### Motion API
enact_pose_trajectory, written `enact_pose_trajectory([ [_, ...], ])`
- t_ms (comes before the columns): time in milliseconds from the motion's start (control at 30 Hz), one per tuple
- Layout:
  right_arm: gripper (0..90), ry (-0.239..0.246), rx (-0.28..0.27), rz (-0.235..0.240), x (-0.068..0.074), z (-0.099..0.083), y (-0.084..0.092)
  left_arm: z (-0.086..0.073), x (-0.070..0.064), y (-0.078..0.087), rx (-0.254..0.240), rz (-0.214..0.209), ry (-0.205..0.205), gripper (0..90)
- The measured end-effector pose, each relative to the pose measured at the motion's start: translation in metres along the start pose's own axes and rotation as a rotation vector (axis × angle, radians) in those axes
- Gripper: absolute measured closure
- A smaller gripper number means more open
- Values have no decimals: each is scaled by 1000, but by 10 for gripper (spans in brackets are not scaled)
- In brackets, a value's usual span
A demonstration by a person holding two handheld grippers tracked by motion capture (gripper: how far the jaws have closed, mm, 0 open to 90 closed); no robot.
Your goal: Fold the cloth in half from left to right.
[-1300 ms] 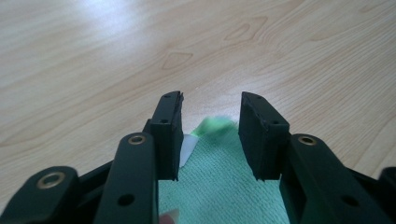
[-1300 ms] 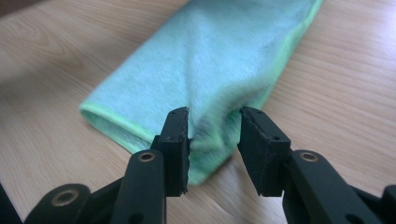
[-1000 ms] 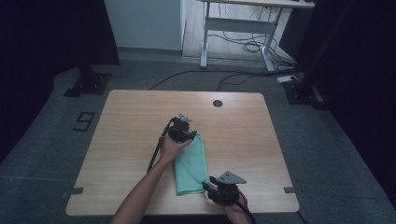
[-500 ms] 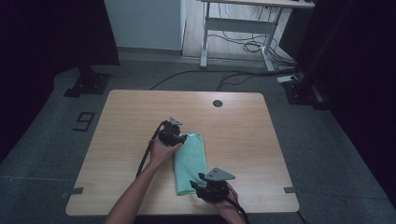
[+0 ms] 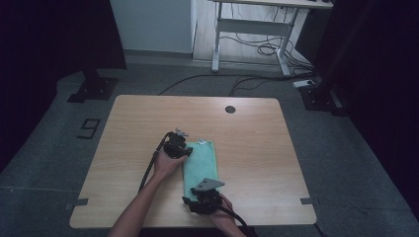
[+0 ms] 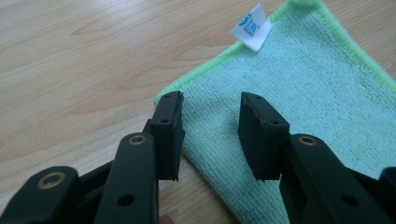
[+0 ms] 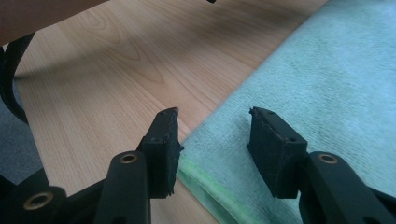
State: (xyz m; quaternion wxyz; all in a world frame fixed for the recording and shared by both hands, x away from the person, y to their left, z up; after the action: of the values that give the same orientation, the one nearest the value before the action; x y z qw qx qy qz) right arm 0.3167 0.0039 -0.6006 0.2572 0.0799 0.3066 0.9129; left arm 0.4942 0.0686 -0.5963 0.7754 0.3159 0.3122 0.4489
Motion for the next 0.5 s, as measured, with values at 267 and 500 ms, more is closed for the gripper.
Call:
enact_pose_trajectory([
  [267,521,9,-12,13,3,-2,6,-3,6,0,-1,-2,17,598],
  [500,531,28,-17,13,4,-11,22,-5,7,-2,1,0,24,599],
])
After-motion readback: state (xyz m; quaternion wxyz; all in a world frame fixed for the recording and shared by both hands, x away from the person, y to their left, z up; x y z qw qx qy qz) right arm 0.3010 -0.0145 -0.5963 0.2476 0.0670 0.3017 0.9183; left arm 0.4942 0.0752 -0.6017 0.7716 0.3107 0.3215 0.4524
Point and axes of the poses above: each handheld gripper's, and its own axes: y roughly backward along the jaws, z roughly out of its top, x roughly to its left, the point moved 9 cm from there along -y, roughly forward along the jaws, and after that the axes turned 13 degrees about y, right-handed, at the moved point
